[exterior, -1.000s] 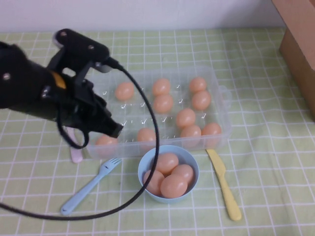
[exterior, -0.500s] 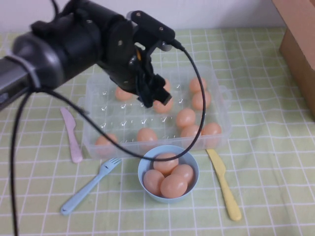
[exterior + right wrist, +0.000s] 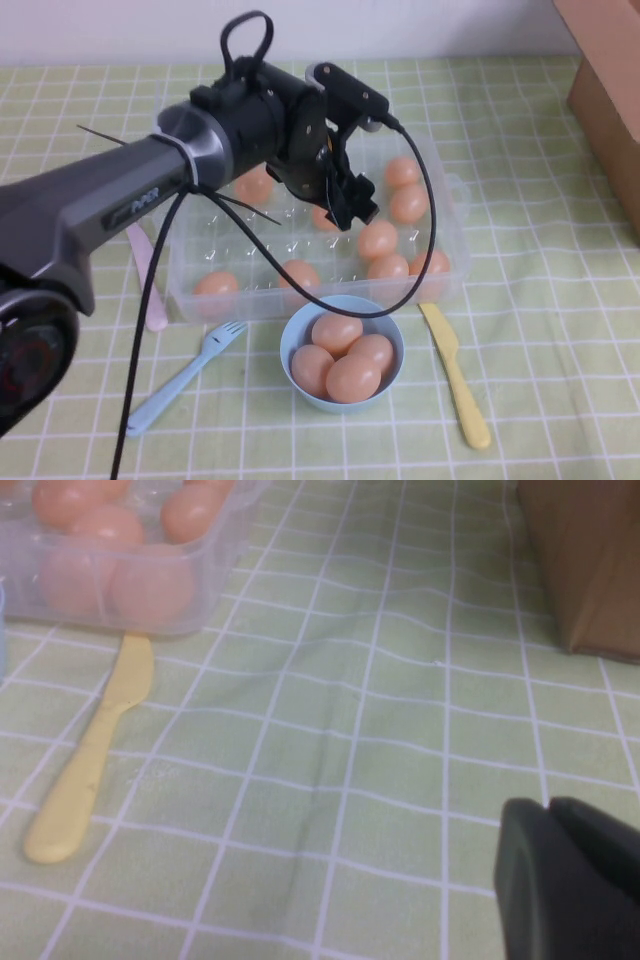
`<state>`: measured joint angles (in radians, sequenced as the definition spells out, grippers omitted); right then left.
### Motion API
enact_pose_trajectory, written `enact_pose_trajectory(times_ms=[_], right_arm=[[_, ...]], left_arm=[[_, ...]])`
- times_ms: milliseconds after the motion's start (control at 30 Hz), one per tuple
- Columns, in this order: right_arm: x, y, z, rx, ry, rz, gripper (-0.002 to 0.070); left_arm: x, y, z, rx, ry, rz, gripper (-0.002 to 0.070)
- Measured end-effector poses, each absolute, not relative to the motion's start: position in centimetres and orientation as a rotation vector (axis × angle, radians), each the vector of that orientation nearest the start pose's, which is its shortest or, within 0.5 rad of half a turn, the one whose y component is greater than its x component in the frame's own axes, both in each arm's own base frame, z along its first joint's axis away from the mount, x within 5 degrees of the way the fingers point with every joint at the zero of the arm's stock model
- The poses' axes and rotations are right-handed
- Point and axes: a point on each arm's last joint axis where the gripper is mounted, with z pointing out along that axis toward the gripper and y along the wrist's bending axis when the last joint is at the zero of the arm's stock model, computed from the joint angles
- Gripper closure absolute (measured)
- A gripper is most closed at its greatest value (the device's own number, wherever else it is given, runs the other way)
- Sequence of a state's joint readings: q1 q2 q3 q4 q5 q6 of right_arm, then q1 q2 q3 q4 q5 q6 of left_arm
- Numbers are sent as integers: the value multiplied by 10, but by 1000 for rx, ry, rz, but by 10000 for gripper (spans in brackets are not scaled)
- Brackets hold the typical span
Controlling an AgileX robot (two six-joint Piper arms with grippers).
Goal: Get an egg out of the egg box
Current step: Pick up the egg from the plastic box
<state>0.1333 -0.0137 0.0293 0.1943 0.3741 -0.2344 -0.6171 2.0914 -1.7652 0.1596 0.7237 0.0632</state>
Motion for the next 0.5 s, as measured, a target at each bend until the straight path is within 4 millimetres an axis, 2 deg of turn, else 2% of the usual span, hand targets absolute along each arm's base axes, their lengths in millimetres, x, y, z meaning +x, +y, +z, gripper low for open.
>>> enact_pose_trajectory(times_ms=[133, 367, 433, 500], right_arm=[[51, 13, 171, -222, 1855, 121, 696], [51, 13, 171, -222, 1855, 121, 696], [51, 13, 171, -222, 1855, 121, 696], [51, 13, 171, -222, 1855, 121, 696]], left_arm=[[402, -266, 218, 950, 2347, -20, 172], [415, -261, 201, 887, 2356, -30, 176], [416, -261, 199, 873, 2358, -37, 218], [416, -262, 199, 864, 2349, -44, 305]])
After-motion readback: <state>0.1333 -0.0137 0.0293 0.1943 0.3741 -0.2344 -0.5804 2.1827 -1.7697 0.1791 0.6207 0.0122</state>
